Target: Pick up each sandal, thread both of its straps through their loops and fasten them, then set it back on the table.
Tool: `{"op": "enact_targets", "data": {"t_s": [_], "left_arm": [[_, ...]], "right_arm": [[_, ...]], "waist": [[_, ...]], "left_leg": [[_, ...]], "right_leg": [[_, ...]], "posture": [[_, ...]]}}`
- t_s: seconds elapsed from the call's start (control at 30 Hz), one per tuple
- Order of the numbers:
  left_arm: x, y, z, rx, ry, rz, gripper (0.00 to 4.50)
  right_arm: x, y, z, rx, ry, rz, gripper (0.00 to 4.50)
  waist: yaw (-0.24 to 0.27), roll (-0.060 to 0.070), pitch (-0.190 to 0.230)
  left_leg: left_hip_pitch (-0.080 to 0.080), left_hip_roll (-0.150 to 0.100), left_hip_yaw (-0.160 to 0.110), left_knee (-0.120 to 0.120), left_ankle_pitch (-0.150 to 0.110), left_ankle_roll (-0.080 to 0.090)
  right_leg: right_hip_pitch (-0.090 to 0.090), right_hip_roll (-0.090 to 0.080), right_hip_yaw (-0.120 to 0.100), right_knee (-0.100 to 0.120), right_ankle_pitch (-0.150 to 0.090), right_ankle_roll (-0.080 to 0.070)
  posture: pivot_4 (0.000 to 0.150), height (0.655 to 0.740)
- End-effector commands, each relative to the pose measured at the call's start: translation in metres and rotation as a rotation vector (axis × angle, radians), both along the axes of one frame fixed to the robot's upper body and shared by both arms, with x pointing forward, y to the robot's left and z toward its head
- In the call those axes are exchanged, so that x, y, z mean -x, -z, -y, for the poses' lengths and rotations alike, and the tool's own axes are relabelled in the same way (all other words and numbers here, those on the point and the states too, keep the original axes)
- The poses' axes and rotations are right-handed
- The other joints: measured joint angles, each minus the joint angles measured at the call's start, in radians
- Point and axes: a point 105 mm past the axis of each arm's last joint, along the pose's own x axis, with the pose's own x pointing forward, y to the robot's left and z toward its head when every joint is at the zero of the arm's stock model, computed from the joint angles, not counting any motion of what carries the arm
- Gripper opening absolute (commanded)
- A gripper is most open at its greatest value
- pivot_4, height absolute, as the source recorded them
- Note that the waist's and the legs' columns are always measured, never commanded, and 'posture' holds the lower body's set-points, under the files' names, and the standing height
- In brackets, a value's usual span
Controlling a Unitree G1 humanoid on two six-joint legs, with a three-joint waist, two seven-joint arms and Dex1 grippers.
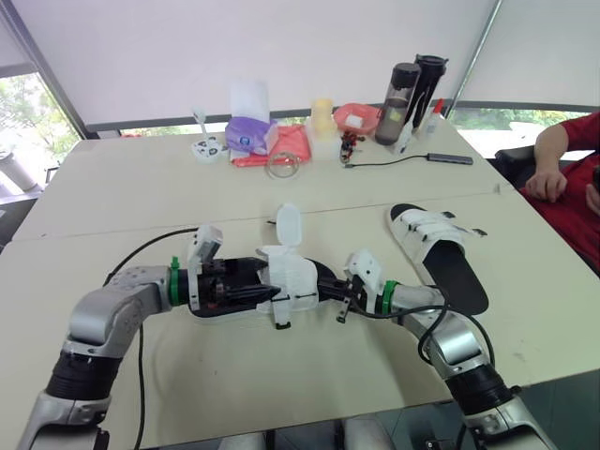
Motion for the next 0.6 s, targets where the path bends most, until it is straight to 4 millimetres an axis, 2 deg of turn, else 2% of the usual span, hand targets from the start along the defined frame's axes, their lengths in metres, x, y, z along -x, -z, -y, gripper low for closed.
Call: {"op": "enact_targets", "data": {"t_s": [0.03, 0.17, 0.27, 0.43, 0.53, 0.6], "left_arm": [[0.009, -0.023, -0.011, 0.065, -0.019, -0.009, 4.47], [0.035, -0.03, -0.018, 0.095, 0.015, -0.109, 4.47], [0.055, -0.012, -0.015, 0.037, 0.04, -0.168, 4.47], [0.059, 0.01, -0.008, -0.012, 0.004, -0.155, 4.47], [0.057, 0.021, -0.005, -0.031, -0.016, -0.133, 4.47], [0.055, 0.033, 0.001, -0.039, -0.024, -0.132, 4.47]], "right_arm": [[0.013, 0.051, 0.006, 0.109, 0.024, -0.171, 0.0], [0.013, 0.052, 0.007, 0.109, 0.025, -0.175, 0.0], [0.014, 0.053, 0.006, 0.108, 0.022, -0.177, 0.0], [0.014, 0.054, 0.004, 0.106, 0.014, -0.177, 0.0], [0.014, 0.054, 0.003, 0.106, 0.011, -0.178, 0.0], [0.018, 0.055, 0.002, 0.113, -0.009, -0.188, 0.0]], "waist": [[0.0, 0.0, 0.0], [-0.001, 0.0, 0.0], [0.0, 0.0, 0.0], [0.0, -0.001, -0.001], [-0.001, 0.005, -0.005], [-0.002, 0.005, -0.006]], "left_leg": [[0.0, 0.0, 0.0, 0.0, 0.0, 0.0], [0.0, 0.001, -0.001, 0.0, 0.0, 0.0], [0.001, 0.001, -0.001, -0.001, 0.0, 0.0], [0.0, 0.001, -0.001, -0.001, -0.001, -0.001], [-0.006, 0.009, -0.001, -0.001, -0.001, -0.001], [-0.007, 0.009, 0.002, -0.002, -0.001, -0.001]], "right_leg": [[0.0, 0.0, 0.0, 0.0, 0.0, 0.0], [-0.001, 0.0, 0.0, 0.0, 0.0, 0.0], [-0.001, 0.0, 0.0, 0.0, 0.0, 0.0], [-0.002, -0.003, 0.001, -0.003, -0.001, -0.002], [-0.003, 0.001, -0.006, -0.019, 0.002, -0.006], [-0.002, -0.001, -0.006, -0.019, 0.002, -0.007]], "posture": [[0.15, 0.74], [0.15, 0.74], [0.15, 0.74], [0.15, 0.74], [0.15, 0.74], [0.15, 0.74]]}}
